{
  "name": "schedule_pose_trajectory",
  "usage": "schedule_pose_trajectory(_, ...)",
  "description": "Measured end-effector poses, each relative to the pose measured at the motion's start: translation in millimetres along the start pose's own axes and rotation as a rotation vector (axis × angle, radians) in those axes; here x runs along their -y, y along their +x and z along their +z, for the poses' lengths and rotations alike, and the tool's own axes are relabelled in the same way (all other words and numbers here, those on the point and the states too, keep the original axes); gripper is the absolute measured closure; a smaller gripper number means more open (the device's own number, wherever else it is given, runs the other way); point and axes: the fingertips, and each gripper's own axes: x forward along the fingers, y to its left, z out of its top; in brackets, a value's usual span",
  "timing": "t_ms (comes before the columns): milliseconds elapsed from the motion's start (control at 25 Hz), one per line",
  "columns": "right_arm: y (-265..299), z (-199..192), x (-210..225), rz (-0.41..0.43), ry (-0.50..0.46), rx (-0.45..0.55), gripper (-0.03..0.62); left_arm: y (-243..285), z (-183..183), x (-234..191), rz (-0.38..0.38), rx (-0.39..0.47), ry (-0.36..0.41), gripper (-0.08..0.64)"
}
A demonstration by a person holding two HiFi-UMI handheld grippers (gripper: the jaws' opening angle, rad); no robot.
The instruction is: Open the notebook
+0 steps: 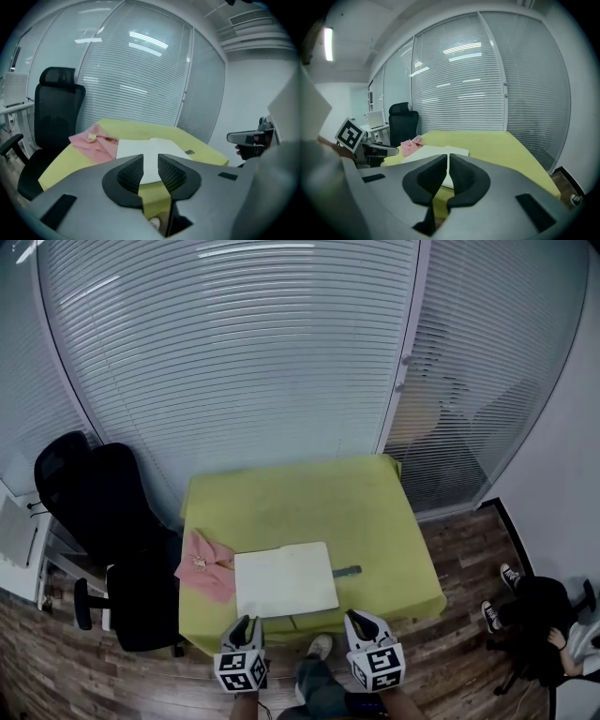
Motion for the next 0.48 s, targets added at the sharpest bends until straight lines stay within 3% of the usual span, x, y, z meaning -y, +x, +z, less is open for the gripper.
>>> schedule_pose_trajectory(240, -14.6, 30.8, -3.5, -0.058, -0.031, 0.080, 0.578, -28.2, 66.3, 32.8, -0.044, 0.173, 0.076, 0.473)
schedule_pose_trajectory(480, -34.6, 56.9, -13.8, -0.084, -0.060, 0.145, 0.578, -55.5, 102.4, 48.4, -0.067, 0.269, 0.096, 0.516)
